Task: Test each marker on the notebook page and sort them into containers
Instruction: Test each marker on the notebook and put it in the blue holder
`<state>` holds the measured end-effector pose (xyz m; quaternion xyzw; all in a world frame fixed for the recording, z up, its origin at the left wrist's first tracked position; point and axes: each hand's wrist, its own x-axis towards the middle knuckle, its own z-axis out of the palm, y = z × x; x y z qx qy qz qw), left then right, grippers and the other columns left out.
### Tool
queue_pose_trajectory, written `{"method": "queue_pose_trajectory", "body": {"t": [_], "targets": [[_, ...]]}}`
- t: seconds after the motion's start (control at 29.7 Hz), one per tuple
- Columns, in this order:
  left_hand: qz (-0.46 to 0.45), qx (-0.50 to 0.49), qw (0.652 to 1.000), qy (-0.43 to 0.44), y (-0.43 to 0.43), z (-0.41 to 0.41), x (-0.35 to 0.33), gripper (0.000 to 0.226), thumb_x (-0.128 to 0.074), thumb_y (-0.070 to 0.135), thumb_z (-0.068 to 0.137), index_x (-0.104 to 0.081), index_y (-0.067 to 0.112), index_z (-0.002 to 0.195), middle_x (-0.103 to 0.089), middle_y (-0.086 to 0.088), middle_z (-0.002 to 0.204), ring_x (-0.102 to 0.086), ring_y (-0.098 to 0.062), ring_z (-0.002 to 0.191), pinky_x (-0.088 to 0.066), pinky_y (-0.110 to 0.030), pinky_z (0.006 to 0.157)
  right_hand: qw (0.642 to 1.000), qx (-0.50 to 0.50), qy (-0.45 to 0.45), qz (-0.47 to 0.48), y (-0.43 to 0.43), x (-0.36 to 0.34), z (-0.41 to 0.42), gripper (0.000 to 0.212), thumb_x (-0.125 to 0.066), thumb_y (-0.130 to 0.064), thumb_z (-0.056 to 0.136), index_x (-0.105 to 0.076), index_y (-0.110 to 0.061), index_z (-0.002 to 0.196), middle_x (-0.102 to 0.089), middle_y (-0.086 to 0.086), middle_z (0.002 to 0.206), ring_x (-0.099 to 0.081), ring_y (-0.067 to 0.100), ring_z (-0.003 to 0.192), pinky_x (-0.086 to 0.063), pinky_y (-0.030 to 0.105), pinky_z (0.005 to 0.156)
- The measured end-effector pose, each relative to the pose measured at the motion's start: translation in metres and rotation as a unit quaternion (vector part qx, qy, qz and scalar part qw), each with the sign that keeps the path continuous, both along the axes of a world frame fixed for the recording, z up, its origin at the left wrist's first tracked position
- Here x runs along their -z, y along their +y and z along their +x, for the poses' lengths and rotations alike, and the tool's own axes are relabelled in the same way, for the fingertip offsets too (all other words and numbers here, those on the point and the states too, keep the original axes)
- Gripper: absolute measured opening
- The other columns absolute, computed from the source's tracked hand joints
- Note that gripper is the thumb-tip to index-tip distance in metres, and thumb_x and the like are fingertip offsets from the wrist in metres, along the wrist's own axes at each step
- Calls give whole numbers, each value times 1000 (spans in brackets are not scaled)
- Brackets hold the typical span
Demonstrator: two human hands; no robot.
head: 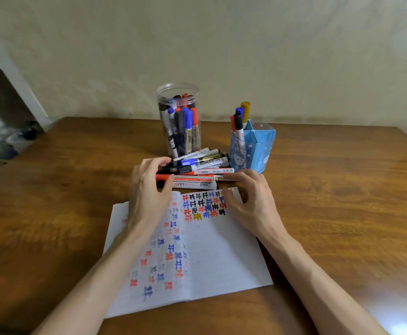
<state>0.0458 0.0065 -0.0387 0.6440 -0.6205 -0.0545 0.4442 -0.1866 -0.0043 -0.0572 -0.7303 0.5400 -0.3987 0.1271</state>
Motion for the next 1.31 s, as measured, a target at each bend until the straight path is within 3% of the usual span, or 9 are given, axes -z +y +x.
{"method": "queue_pose_trajectory", "body": {"t": [0.27,0.5,0.64,0.77,0.87,1.01,1.14,1.31], "targets": [[18,-9,999,-43,-11,4,2,37,-77,45,87,-66,29,118,-64,9,119,-53,-14,111,-42,-36,92,1000,-11,1,21,5,0,2,30,-77,-28,93,-75,-26,123,-64,-9,120,-53,8,112,-49,29,93],[3,2,997,-73,-15,4,5,27,-72,44,90,-70,22,106,-73,5,108,-58,-11,100,-41,-33,88,1000,-10,4,20,7,-3,3,22,-78,-26,92,-77,-26,115,-58,-17,113,-49,3,109,-40,18,86],[23,28,999,23,-5,5,-2,23,-69,45,93,-71,25,105,-74,9,102,-67,-2,90,-58,-26,76,1000,-15,-17,22,9,-4,4,18,-77,-29,92,-77,-32,110,-60,-22,108,-47,1,107,-44,22,84],[52,69,984,154,6,7,-14,18,-71,39,93,-70,22,100,-74,15,95,-70,4,90,-55,-11,67,997,-19,-44,58,10,-8,5,24,-70,-49,93,-77,-35,112,-60,-30,107,-50,-2,109,-44,20,81],[85,126,961,233,15,5,-21,16,-72,32,94,-71,18,101,-78,11,92,-72,-1,92,-58,-16,73,988,-53,-120,85,14,-16,8,31,-69,-55,94,-79,-32,111,-75,-20,102,-59,-5,86,-40,14,68],[105,208,948,216,19,-1,-24,14,-77,19,91,-73,20,105,-77,11,100,-72,-8,97,-60,-27,83,947,-108,-267,140,21,-29,11,25,-68,-41,99,-80,-19,96,-80,-9,88,-73,8,81,-56,24,65],[120,271,941,167,22,-7,-22,33,-76,11,91,-72,27,120,-74,15,112,-69,-16,101,-60,-46,83,929,-116,-312,160,26,-33,12,44,-65,-40,101,-74,-4,78,-68,3,67,-56,11,59,-45,22,58],[91,296,943,126,23,-10,-16,32,-69,27,95,-71,25,127,-71,18,122,-64,1,116,-56,-23,94,921,-158,-321,154,27,-30,15,33,-67,-33,103,-74,-5,88,-71,18,77,-61,22,66,-49,38,63]]}}
